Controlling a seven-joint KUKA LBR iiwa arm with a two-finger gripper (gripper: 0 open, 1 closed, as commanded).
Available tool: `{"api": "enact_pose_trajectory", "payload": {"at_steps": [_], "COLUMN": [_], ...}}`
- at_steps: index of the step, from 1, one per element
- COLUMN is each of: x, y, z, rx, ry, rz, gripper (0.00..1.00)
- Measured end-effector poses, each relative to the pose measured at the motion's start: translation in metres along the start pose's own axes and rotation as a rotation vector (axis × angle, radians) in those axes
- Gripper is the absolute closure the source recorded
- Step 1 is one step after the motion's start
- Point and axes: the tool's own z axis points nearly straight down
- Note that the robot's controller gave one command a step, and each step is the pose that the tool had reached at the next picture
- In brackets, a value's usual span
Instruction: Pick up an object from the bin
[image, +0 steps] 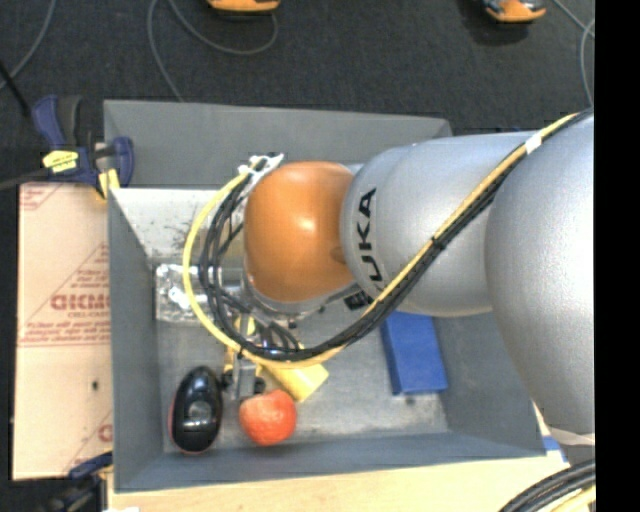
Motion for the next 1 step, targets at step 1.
{"api": "enact_pose_trajectory", "payload": {"at_steps": [1], "x": [0.0119], "y": [-0.0261], "z": [0.0500], "rx": [-0.001], "ry": [-0.002], "rz": [-0.167], "gripper": [0.00]}}
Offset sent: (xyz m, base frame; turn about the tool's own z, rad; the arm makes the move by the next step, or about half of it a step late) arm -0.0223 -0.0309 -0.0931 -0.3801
